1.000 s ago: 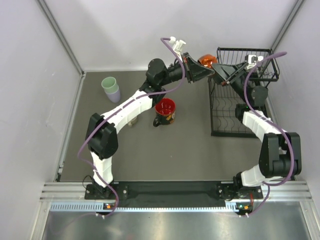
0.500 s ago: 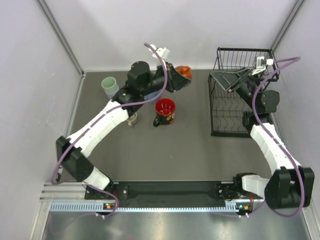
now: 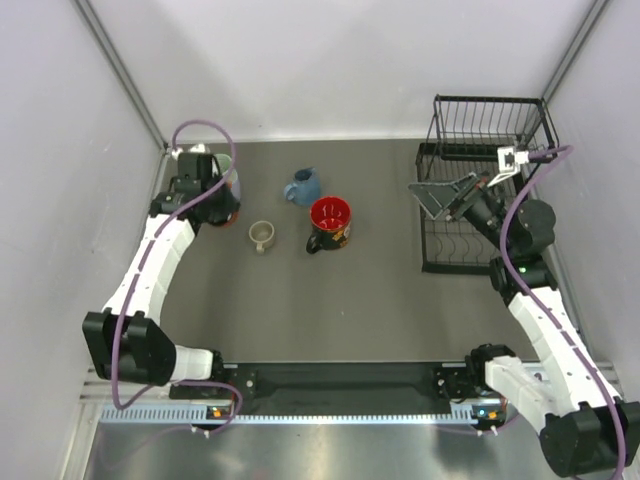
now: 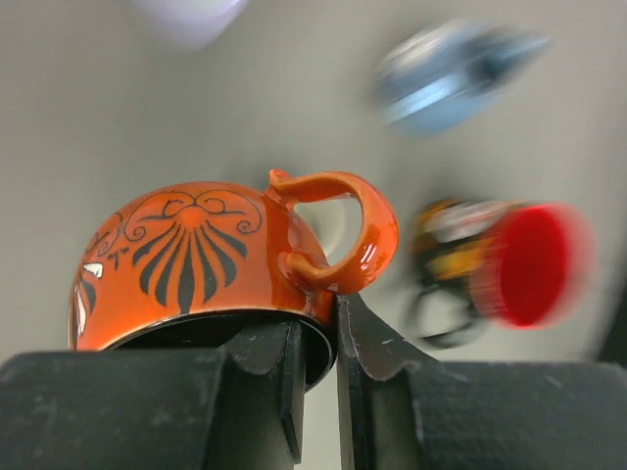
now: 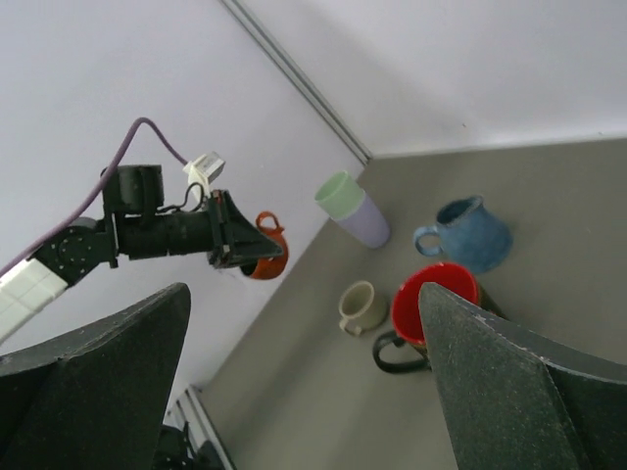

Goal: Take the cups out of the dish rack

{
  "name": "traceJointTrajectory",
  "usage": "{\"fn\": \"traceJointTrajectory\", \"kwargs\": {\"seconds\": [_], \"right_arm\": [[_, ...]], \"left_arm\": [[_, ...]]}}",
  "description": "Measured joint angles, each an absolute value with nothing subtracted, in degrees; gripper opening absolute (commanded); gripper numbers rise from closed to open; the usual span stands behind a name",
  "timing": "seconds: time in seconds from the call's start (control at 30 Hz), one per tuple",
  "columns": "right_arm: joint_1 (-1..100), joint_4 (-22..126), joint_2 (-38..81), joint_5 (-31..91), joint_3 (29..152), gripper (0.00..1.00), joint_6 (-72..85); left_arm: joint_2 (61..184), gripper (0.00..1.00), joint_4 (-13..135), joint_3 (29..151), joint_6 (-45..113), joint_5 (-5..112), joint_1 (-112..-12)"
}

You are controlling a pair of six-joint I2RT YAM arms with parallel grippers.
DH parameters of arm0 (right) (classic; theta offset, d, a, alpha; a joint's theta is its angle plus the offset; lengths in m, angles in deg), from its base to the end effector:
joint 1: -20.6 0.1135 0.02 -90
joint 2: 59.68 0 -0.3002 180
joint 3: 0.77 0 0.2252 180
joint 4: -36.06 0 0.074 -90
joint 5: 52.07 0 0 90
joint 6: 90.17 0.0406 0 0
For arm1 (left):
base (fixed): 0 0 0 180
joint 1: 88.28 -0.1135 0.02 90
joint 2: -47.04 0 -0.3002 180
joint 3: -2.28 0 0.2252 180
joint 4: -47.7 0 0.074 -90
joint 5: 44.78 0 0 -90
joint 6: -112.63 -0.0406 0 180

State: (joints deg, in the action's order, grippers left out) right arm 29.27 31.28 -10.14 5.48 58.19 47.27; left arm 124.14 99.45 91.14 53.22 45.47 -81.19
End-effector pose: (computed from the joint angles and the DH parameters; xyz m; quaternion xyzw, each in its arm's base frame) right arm 0.1473 0.0445 0.4053 -0.0122 0.6296 0.5078 0.5879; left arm 0.2592 -0.0324 0.3784 -0.1837 0.8875 -0.1384 0.3994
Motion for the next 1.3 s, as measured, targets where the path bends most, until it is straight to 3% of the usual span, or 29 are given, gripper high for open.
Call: {"fn": "traceJointTrajectory", "kwargs": {"seconds": [0.33, 0.97, 1.07, 1.1, 1.3], "right_arm": [[30.2, 51.1, -10.3, 11.4, 60.5, 1.0, 41.9], [30.3, 58.4, -18.1, 15.5, 60.6, 1.0, 38.7], [30.3, 59.0, -18.4, 15.9, 60.6, 1.0, 38.4], [30.3, 59.0, -18.5, 15.9, 60.6, 1.0, 38.3], [30.3, 59.8, -18.7, 16.1, 60.6, 1.0, 37.9]], "left_arm": [[122.3, 0.0, 104.3, 77.1, 57.9, 41.2, -86.0], [126.8, 0.01, 99.6, 64.0, 58.2, 50.4, -89.6], [127.3, 0.13, 99.4, 63.8, 57.8, 50.3, -89.6], [127.3, 0.24, 99.4, 63.8, 57.7, 50.4, -89.6], [127.3, 0.44, 99.4, 64.1, 56.9, 50.3, -89.6]]}}
